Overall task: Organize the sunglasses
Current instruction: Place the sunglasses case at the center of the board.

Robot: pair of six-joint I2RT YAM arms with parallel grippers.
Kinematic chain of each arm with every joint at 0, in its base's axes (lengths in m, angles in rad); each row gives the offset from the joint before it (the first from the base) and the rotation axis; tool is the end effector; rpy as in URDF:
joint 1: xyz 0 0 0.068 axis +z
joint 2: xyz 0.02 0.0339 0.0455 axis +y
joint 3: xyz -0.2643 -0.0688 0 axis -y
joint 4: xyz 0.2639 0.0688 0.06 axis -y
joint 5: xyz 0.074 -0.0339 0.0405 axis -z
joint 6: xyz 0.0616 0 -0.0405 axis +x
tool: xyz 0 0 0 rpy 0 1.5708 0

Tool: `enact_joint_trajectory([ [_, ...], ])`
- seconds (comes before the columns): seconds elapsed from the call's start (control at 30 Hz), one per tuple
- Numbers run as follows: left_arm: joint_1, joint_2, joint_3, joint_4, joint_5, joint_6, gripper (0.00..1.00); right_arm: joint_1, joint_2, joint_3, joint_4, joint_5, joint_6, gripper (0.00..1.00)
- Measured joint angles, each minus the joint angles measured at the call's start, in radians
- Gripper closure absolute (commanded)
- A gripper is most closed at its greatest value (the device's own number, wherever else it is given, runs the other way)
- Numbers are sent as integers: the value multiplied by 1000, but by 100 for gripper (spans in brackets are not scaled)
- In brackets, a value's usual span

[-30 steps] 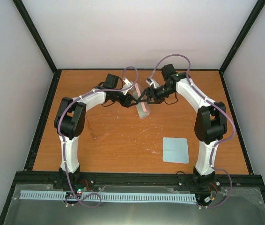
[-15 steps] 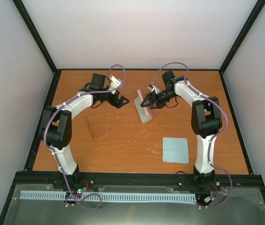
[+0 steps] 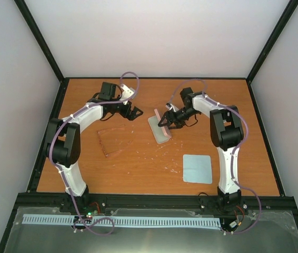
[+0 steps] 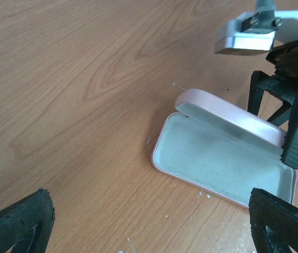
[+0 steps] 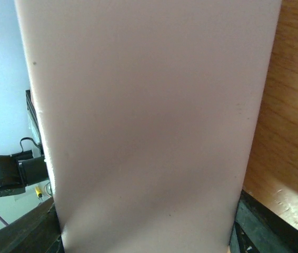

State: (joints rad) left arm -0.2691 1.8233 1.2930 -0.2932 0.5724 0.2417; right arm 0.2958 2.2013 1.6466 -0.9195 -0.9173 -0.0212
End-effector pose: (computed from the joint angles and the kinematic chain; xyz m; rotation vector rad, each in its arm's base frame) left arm 0.4052 -0.1464 0.1954 0.8441 2.1746 -0.6943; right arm 0.4090 0.1758 0.1281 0.5048 -2.7371 -1.3794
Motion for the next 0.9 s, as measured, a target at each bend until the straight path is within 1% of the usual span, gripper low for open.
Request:
enact_joint_trajectory([
  [0.17, 0, 13, 4, -3, 0, 0, 1, -5, 40, 0, 12, -9, -6, 52],
  [0.33, 0, 20, 4, -3, 0, 0, 0, -9, 40, 0, 13, -12, -8, 35],
  [0.67, 0, 33, 6, -3, 9, -1, 1, -11, 38, -8, 21, -16, -7, 23],
  [0.8, 0, 36, 6, -3, 13, -2, 0, -14, 35, -12, 25, -8, -5, 20],
  [0.83, 0, 36, 6, -2, 14, -2, 0, -15, 35, -13, 26, -3, -4, 15],
  [0.9, 0, 36, 6, -2, 15, -2, 1, -19, 35, -14, 27, 11, -3, 13],
])
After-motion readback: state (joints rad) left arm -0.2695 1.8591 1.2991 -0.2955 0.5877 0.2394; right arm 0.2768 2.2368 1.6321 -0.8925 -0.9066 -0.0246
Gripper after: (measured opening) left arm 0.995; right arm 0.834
